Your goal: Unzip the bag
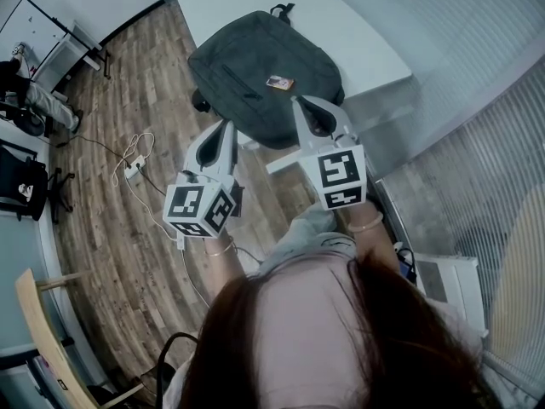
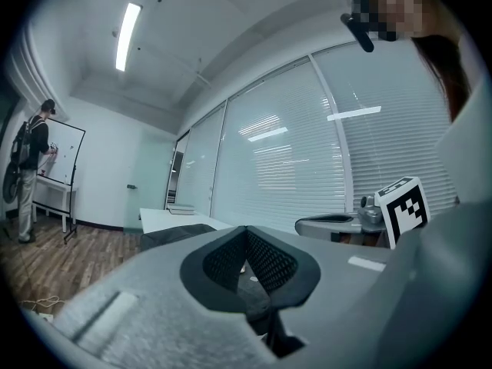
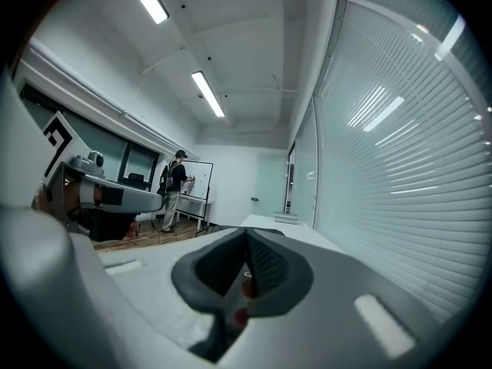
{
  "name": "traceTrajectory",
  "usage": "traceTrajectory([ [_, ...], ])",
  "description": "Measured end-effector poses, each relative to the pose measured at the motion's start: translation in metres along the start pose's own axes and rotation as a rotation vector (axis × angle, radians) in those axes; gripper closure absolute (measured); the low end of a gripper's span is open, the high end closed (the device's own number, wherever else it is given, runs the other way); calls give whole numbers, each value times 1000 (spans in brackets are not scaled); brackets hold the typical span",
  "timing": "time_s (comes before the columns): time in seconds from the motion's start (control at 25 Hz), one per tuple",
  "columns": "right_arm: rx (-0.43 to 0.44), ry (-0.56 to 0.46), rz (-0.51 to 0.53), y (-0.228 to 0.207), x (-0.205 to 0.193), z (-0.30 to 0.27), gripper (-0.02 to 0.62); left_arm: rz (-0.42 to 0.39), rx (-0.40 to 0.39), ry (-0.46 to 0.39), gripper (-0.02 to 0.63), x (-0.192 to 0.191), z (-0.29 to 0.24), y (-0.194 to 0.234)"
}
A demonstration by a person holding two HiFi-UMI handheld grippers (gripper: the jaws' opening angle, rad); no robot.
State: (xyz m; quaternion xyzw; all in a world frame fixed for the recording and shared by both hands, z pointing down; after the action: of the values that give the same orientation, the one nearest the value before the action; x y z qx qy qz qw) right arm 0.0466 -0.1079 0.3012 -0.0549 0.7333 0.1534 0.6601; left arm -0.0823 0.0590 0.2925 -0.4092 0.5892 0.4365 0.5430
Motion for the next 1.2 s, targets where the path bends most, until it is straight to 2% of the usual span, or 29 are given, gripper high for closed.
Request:
traceTrajectory([
  [0.56,5,17,-15,-4,-4,-1,592,-26,-26,33,597,0,-11,-14],
  [1.2,4,21,-23,-7,-5,1,592,-41,-53,25,597,1,-10,-18],
])
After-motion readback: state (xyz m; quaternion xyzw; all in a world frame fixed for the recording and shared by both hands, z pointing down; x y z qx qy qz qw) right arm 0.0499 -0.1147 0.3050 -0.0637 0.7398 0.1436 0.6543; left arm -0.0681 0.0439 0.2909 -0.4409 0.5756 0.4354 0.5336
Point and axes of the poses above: the fingertips, and each gripper's own axes: z backward along the fingers, y to its left, x out of its top, the point moved 9 cm from there along z, backward along the fingers, and after that the axes turned 1 degree about y, right-handed, at the moved point
